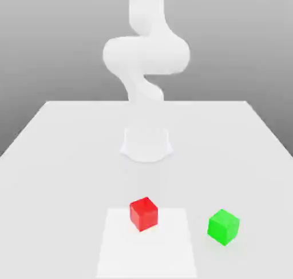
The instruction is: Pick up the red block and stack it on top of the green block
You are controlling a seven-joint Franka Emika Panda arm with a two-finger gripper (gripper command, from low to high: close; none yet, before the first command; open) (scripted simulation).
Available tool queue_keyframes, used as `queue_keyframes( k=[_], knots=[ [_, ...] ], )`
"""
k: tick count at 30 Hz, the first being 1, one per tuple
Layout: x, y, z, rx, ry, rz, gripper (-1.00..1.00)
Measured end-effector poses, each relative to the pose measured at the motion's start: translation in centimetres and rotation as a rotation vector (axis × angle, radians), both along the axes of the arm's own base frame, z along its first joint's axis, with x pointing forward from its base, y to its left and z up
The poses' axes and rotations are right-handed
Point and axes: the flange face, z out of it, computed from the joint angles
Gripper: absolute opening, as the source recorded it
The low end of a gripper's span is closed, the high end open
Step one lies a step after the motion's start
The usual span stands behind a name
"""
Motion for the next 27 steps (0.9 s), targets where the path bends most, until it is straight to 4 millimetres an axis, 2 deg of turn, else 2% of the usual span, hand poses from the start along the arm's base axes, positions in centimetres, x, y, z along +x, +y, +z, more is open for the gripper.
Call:
queue_keyframes(
  k=[4, 7, 9, 13, 15, 17, 19, 27],
  knots=[
    [3.9, 0.3, -9.9, 0.076, 0.142, -0.16, 0.0],
    [5.1, 0.0, -17.4, 0.134, 0.244, -0.287, 0.0],
    [5.3, -0.3, -22.4, 0.172, 0.312, -0.377, 0.0],
    [3.7, -1.1, -32.5, 0.252, 0.453, -0.576, 0.0],
    [1.8, -1.3, -37.6, 0.295, 0.529, -0.69, 0.0],
    [-0.9, -1.4, -42.6, 0.341, 0.61, -0.815, 0.0],
    [-2.0, -1.4, -45.0, 0.358, 0.641, -0.872, 0.0],
    [-2.3, -1.3, -50.1, 0.366, 0.65, -0.891, 0.0]
  ],
)
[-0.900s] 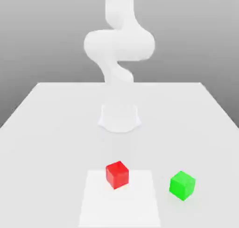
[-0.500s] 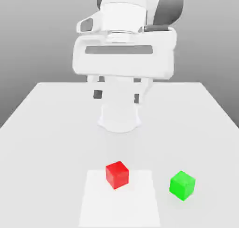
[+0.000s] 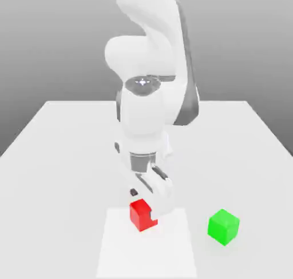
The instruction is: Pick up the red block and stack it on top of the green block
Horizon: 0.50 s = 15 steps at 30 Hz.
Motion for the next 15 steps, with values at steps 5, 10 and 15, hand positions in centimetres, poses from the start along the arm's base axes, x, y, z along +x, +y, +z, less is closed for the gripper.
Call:
queue_keyframes(
  k=[5, 10, 15],
  knots=[
    [-0.2, 0.0, -1.3, 0.001, 0.002, 0.002, -1.0],
    [-0.2, 0.0, -1.0, 0.0, 0.0, 0.002, -1.0],
    [0.1, 0.0, 2.0, -0.001, -0.003, 0.001, -1.0]
  ],
)
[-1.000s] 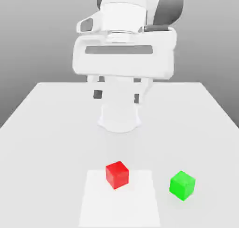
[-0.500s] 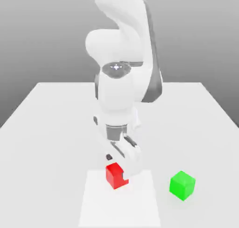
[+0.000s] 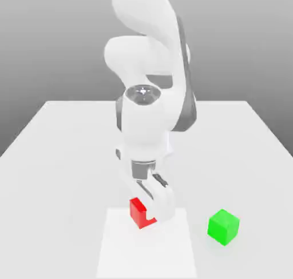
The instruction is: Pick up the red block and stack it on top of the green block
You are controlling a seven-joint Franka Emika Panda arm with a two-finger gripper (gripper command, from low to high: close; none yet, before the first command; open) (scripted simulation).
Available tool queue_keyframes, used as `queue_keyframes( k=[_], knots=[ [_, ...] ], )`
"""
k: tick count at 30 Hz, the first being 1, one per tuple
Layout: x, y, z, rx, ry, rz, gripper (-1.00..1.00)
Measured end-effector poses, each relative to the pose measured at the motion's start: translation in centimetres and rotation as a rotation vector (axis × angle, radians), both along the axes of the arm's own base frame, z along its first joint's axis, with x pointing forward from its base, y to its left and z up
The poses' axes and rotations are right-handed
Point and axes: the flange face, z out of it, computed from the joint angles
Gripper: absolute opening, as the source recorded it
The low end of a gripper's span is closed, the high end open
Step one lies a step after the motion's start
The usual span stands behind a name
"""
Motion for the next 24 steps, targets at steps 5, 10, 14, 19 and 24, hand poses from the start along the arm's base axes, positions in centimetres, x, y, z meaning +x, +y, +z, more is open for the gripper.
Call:
queue_keyframes(
  k=[5, 10, 14, 19, 24],
  knots=[
    [-0.3, 0.2, 2.7, -0.001, 0.005, 0.011, -1.0],
    [1.8, 13.1, 5.2, 0.0, 0.008, 0.392, -1.0],
    [1.7, 19.5, 5.6, -0.003, 0.004, 0.566, -1.0],
    [2.5, 18.6, 2.1, -0.004, 0.002, 0.541, -1.0],
    [2.3, 18.6, 0.5, -0.003, 0.005, 0.543, 1.0]
  ],
)
